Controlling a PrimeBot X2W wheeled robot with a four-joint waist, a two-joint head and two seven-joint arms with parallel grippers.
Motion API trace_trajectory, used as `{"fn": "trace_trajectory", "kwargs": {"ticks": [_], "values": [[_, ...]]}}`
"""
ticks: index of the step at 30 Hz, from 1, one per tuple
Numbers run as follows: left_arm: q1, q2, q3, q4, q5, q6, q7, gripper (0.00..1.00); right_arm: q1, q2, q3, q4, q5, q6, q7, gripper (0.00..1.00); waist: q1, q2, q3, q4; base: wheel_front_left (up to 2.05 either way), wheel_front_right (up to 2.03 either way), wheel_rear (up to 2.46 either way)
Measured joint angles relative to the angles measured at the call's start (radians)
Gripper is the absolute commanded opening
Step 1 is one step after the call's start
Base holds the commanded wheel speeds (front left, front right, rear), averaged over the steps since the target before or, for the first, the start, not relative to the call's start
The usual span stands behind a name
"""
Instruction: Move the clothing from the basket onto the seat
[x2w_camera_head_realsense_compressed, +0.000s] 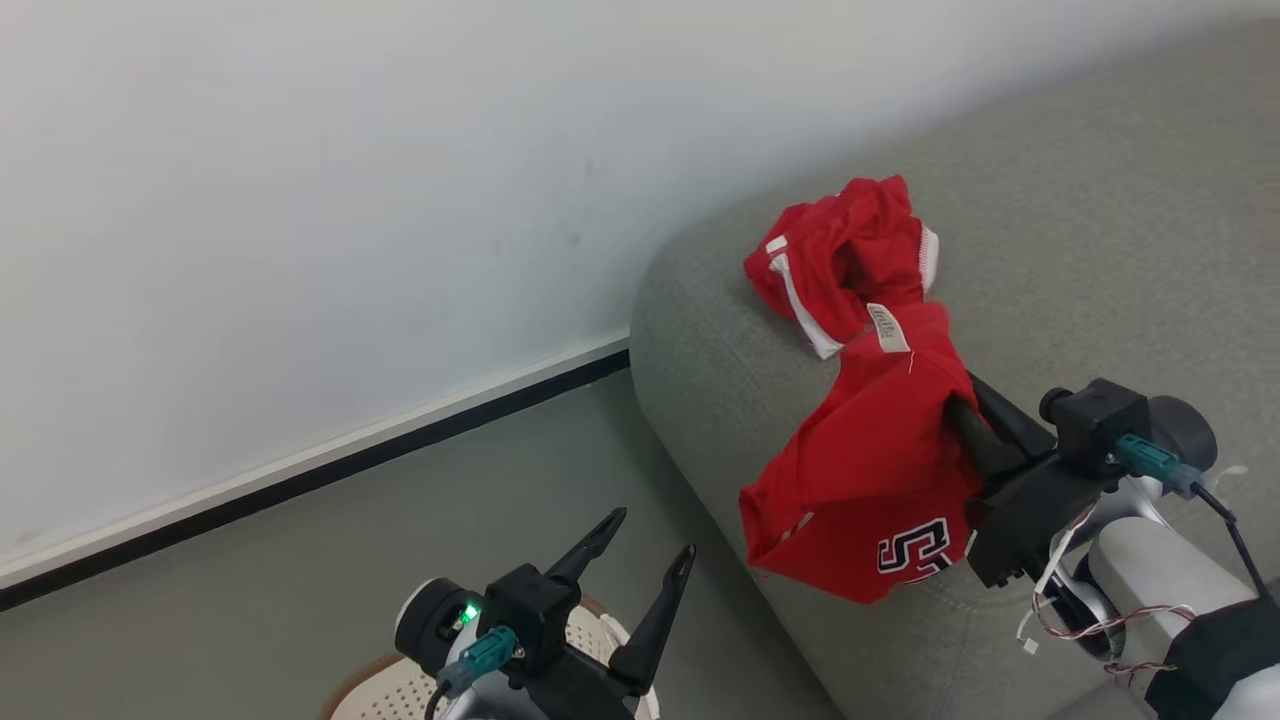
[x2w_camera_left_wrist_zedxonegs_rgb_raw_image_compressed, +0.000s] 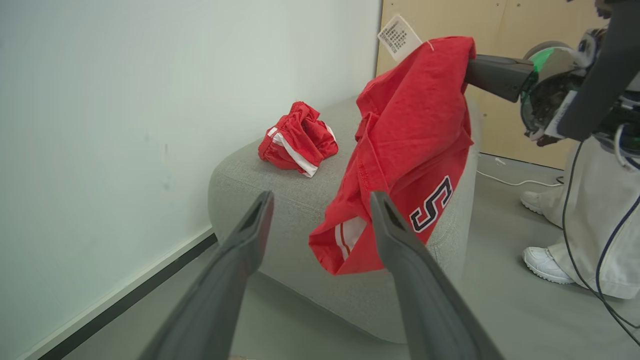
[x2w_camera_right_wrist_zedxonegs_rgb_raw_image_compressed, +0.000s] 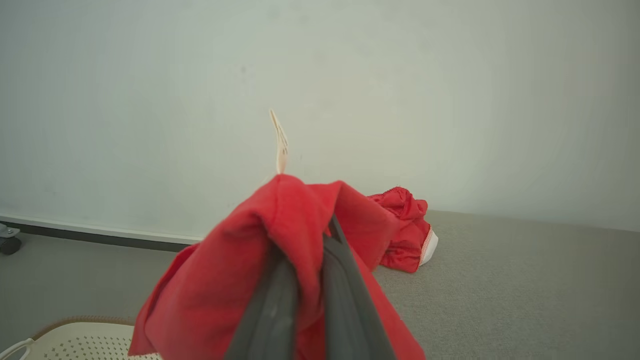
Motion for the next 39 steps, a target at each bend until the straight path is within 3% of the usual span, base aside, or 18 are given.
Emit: {"fn": "trace_trajectory", "kwargs": {"ticks": [9,16,32,39], "values": [[0.011,-0.014,-0.017,-0.005,0.000,0.002,-0.009,1.00,0.018,-0.049,-0.033,-0.089,0.001,-0.024,0.000,0.00,0.0001,0.0000,0.024,-0.097,0.00,0.00,0.00],[-0.001,-0.017,-0.029,-0.009,0.002,0.011,-0.008,1.00,0.014,-0.065,-0.058,-0.115,0.027,-0.033,0.008,0.00,0.0002,0.0000,0.069,-0.124,0.00,0.00,0.00],[-0.137,0.003,0.004,-0.087,0.030,0.036,0.022,1.00,-0.360,-0.122,-0.218,-0.060,0.053,-0.034,0.062,0.00,0.0003,0.0001,0.240,-0.088,0.00,0.00,0.00],[-0.192,0.018,0.018,-0.149,0.061,0.042,0.046,1.00,-0.486,-0.218,-0.314,0.008,0.085,-0.043,0.082,0.00,0.0004,0.0001,0.335,-0.034,0.00,0.00,0.00]]}}
